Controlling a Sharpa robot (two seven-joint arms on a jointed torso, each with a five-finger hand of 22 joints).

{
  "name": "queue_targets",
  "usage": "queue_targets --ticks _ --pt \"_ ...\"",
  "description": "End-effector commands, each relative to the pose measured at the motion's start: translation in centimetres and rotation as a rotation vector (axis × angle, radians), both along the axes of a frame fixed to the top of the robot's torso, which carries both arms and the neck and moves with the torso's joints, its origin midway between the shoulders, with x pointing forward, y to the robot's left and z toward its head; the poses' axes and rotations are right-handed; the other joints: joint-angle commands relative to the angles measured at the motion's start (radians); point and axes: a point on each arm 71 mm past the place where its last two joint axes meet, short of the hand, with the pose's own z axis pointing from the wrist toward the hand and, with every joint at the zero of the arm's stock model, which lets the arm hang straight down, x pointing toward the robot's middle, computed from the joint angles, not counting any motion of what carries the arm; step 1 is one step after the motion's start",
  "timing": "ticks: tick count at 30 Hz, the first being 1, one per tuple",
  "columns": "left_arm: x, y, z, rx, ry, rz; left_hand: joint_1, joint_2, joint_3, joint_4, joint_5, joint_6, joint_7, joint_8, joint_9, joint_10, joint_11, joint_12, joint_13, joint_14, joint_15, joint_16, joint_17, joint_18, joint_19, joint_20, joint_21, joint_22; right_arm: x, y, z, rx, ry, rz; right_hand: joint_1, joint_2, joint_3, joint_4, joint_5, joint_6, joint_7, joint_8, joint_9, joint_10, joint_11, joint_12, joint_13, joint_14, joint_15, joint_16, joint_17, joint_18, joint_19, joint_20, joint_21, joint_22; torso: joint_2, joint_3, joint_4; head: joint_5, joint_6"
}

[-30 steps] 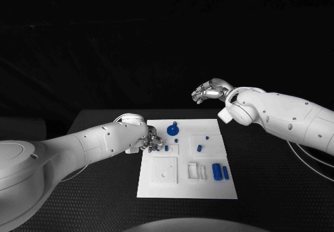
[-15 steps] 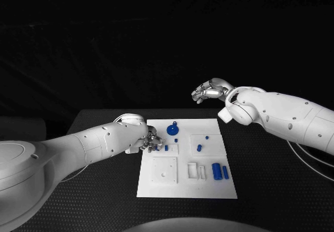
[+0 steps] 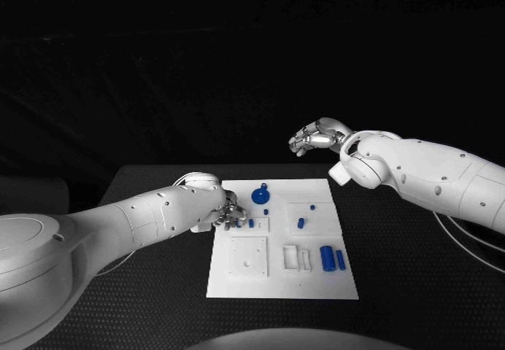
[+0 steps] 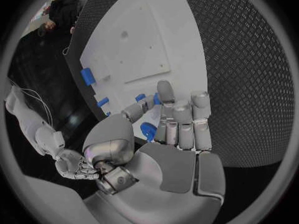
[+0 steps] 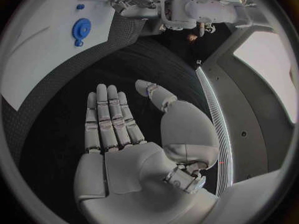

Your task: Assemble the parts on the task board

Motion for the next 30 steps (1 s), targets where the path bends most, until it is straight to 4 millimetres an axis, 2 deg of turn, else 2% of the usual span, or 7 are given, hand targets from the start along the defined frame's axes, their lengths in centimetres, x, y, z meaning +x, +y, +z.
queue_targets --ticks 1,13,15,17,19,22,30 --pt "-0.5 -0.3 -0.9 0.023 0.007 -0.008 0.047 0.041 0.043 0.041 0.000 0.016 -0.008 -0.005 -0.001 0.000 -0.009 0.007 -0.001 0.018 -0.026 0.004 -0.001 -0.005 0.006 -0.111 0.005 0.017 -0.1 0.2 0.0 0.002 0.002 0.016 0.007 -0.001 0.004 -0.002 0.007 -0.007 0.000 0.004 -0.002 0.005 0.000 0.007 -0.001 -0.004 0.003 0.005 -0.001 -0.013 0.007 0.003 -0.006 0.024 0.001 0.0003 -0.0010 -0.001 -0.001" --pt "-0.8 -0.4 -1.2 0.019 0.030 0.004 0.048 0.042 0.036 0.045 -0.012 0.006 -0.005 -0.018 -0.002 -0.005 -0.008 0.007 -0.005 0.016 -0.026 0.001 -0.005 -0.006 0.005 -0.110 0.004 0.016 -0.1 0.1 0.0 0.002 0.003 0.015 0.007 -0.002 0.004 -0.002 0.007 -0.007 0.000 0.004 -0.002 0.005 0.000 0.007 -0.002 -0.004 0.003 0.006 -0.002 -0.013 0.007 0.003 -0.007 0.024 -0.001 0.0001 0.0005 -0.005 -0.005" --pt "-0.8 -0.3 -1.2 0.014 0.037 0.010 0.049 0.038 0.031 0.042 -0.028 -0.002 -0.002 -0.042 -0.020 -0.008 -0.005 0.008 -0.007 0.014 -0.024 0.001 -0.007 -0.006 0.003 -0.110 0.004 0.016 -0.1 0.1 0.0 0.002 0.002 0.015 0.006 -0.003 0.004 -0.002 0.007 -0.007 0.000 0.004 -0.002 0.005 0.000 0.007 -0.002 -0.004 0.003 0.006 -0.002 -0.013 0.007 0.003 -0.007 0.024 -0.001 0.0001 0.0011 -0.007 -0.005" --pt "-0.9 -0.3 -1.3 0.012 0.039 0.011 0.051 0.022 0.023 0.040 -0.093 -0.014 0.004 -0.087 -0.062 -0.012 0.000 0.010 -0.010 0.013 -0.020 0.000 -0.010 -0.004 0.000 -0.110 0.003 0.015 -0.1 0.1 0.0 0.002 0.002 0.014 0.006 -0.003 0.004 -0.002 0.007 -0.008 0.000 0.004 -0.002 0.005 0.000 0.007 -0.002 -0.004 0.003 0.006 -0.002 -0.014 0.007 0.003 -0.007 0.024 -0.001 -0.0001 0.0011 -0.006 -0.005" --pt "-0.9 -0.2 -1.3 0.011 0.039 0.018 0.048 0.011 0.016 0.040 -0.095 -0.020 0.009 -0.108 -0.085 -0.015 0.003 0.011 -0.012 0.011 -0.017 -0.001 -0.011 -0.004 -0.001 -0.109 0.003 0.015 -0.1 0.1 0.0 0.002 0.002 0.013 0.005 -0.004 0.004 -0.001 0.007 -0.008 0.000 0.004 -0.003 0.005 0.000 0.007 -0.002 -0.004 0.003 0.006 -0.002 -0.014 0.007 0.003 -0.007 0.024 -0.001 -0.0003 0.0005 -0.006 -0.004" --pt "-0.8 0.1 -1.2 0.010 0.033 0.026 0.004 0.001 -0.099 0.010 -0.003 -0.040 0.017 -0.145 -0.123 -0.024 0.013 0.015 -0.012 0.006 -0.007 0.001 -0.012 -0.001 -0.002 -0.104 0.006 0.015 -0.1 0.0 0.0 0.001 0.001 0.011 0.005 -0.005 0.003 -0.001 0.007 -0.008 0.000 0.003 -0.003 0.005 0.001 0.007 -0.003 -0.005 0.003 0.006 -0.002 -0.014 0.007 0.003 -0.007 0.024 -0.001 -0.0005 0.0005 -0.006 -0.003" --pt "-0.6 0.8 -1.1 -0.004 0.011 0.067 -0.006 -0.061 -0.177 -0.005 -0.009 -0.083 0.035 -0.186 -0.176 -0.056 0.026 0.007 -0.020 -0.012 0.006 -0.014 -0.020 0.003 -0.016 -0.092 -0.009 0.009 -0.1 0.0 0.0 0.002 0.001 0.011 0.003 -0.007 0.003 0.000 0.007 -0.009 0.001 0.003 -0.004 0.005 0.001 0.007 -0.003 -0.005 0.004 0.005 -0.002 -0.014 0.007 0.003 -0.008 0.024 -0.001 -0.0005 0.0012 -0.007 -0.004"
